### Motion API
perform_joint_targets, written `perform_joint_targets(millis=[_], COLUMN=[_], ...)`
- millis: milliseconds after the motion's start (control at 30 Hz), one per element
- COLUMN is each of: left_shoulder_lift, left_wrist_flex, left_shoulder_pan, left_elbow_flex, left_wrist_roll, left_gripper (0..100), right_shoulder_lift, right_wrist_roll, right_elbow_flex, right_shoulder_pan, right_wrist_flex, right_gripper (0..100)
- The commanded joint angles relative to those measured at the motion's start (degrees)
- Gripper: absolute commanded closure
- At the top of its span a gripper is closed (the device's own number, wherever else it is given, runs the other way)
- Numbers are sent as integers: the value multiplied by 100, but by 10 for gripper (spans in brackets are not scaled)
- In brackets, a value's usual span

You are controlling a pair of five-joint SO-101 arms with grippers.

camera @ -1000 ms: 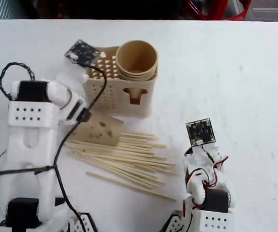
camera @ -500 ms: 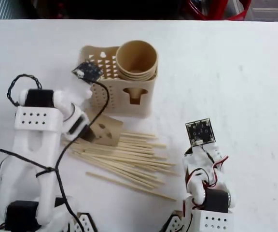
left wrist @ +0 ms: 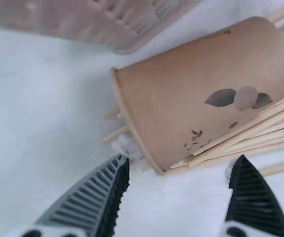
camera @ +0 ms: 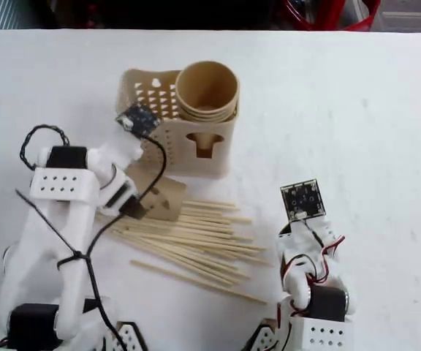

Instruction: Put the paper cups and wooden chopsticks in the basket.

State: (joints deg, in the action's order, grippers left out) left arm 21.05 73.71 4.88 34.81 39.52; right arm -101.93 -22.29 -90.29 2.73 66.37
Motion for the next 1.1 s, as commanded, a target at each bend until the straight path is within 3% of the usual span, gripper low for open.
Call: perform_joint_targets(millis=[0, 200, 433, 833, 1067], left_shoulder_lift=[163, 207, 215, 1402, 2264], left_wrist_flex=[-290, -554, -545, -580, 202], left_shoulder_pan=[-31, -303, -1182, -2062, -2686], left_elbow_flex=[193, 545, 563, 598, 554], left_wrist_roll=[396, 782, 246, 105, 97], left_gripper=[673, 675, 683, 968, 980], right_shoulder_lift=[-57, -57, -57, -57, -57], right_wrist_roll=[-44, -44, -44, -44, -44], right_elbow_flex=[35, 35, 35, 35, 35], right_shoulder_pan=[-40, -40, -40, -40, -40], right_wrist_flex=[-101, -101, -101, -101, -101], right_gripper=[980, 980, 980, 980, 980])
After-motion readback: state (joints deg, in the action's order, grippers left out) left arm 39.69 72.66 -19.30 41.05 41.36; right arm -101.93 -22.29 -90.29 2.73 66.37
